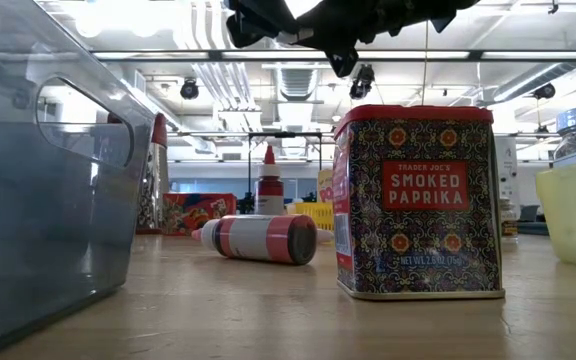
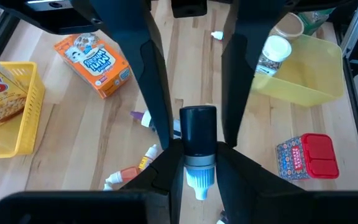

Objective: Pick & Place Kitchen Items
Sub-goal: Put the small violet food coloring bottle into the black bin

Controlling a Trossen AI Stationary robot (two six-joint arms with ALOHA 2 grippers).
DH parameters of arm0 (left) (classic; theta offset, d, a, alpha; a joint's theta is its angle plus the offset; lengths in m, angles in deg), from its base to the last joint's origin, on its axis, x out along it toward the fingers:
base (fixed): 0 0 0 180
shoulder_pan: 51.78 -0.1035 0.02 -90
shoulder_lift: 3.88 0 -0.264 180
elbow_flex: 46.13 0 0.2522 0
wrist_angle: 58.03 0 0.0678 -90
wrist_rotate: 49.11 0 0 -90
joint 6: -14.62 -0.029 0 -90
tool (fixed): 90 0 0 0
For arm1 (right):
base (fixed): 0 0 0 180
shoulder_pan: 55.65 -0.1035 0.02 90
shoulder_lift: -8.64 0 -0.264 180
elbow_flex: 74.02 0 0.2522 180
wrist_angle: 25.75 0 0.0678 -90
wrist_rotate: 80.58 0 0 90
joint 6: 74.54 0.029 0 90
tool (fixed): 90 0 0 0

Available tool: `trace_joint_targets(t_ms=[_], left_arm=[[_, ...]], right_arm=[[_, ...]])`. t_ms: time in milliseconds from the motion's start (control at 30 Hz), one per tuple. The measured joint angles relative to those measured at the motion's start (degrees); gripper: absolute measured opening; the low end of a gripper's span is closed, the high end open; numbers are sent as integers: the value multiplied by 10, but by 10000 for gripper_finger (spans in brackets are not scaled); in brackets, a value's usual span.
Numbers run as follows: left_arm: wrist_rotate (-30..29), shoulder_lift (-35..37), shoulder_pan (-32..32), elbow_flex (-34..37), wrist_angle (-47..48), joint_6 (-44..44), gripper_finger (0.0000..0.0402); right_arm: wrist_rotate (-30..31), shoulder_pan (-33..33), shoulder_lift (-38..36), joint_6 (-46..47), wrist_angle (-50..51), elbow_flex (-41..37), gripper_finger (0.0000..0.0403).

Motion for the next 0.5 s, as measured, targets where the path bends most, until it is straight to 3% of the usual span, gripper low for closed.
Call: trace_joint_targets(t_ms=[267,500], left_arm=[[0,0,0,0,1,0,85],[0,0,0,0,1,-4,85]], right_arm=[[1,0,0,-1,0,0,95],[2,0,-1,0,9,1,99]])
